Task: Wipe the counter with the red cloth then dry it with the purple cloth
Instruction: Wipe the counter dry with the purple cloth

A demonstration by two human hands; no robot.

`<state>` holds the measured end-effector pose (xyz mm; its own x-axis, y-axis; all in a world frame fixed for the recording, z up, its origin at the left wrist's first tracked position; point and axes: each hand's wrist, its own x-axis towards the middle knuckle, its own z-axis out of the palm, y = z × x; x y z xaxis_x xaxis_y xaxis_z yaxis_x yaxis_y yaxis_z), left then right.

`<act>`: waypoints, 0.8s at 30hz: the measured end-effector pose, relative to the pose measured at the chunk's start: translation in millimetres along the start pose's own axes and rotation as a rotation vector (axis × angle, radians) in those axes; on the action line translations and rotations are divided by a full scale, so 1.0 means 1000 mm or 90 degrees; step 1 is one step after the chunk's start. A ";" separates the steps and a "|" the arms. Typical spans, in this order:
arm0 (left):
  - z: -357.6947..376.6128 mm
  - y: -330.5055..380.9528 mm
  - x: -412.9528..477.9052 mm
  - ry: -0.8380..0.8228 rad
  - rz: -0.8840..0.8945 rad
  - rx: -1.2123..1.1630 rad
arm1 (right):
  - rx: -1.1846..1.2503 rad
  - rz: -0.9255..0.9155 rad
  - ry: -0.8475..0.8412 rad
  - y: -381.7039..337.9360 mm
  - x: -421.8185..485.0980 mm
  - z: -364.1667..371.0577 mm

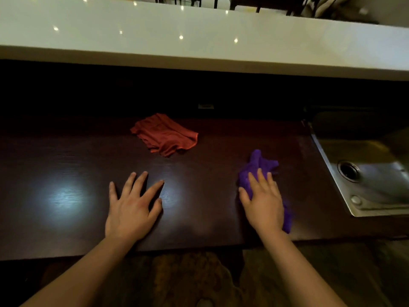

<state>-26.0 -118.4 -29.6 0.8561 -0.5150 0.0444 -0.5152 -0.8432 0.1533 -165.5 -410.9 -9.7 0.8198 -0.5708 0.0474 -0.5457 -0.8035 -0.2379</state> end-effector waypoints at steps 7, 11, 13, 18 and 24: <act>-0.002 0.022 0.006 -0.023 -0.067 -0.032 | 0.013 -0.219 -0.022 0.046 -0.047 -0.006; 0.003 0.058 0.009 -0.015 -0.166 -0.069 | -0.018 0.105 0.023 0.095 0.006 -0.019; 0.007 0.063 0.007 -0.006 -0.158 -0.034 | -0.015 0.194 0.033 0.088 0.024 -0.021; 0.008 0.063 0.007 -0.003 -0.159 -0.018 | -0.025 -0.051 0.013 0.024 -0.019 -0.001; 0.007 0.063 0.006 -0.004 -0.155 -0.008 | -0.058 -0.106 -0.031 0.090 -0.016 -0.018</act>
<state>-53.2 -175.4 -26.8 0.9546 -0.2980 -0.0022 -0.2932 -0.9405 0.1716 -230.7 -476.9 -14.1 0.9063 -0.4215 0.0311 -0.4135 -0.8995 -0.1411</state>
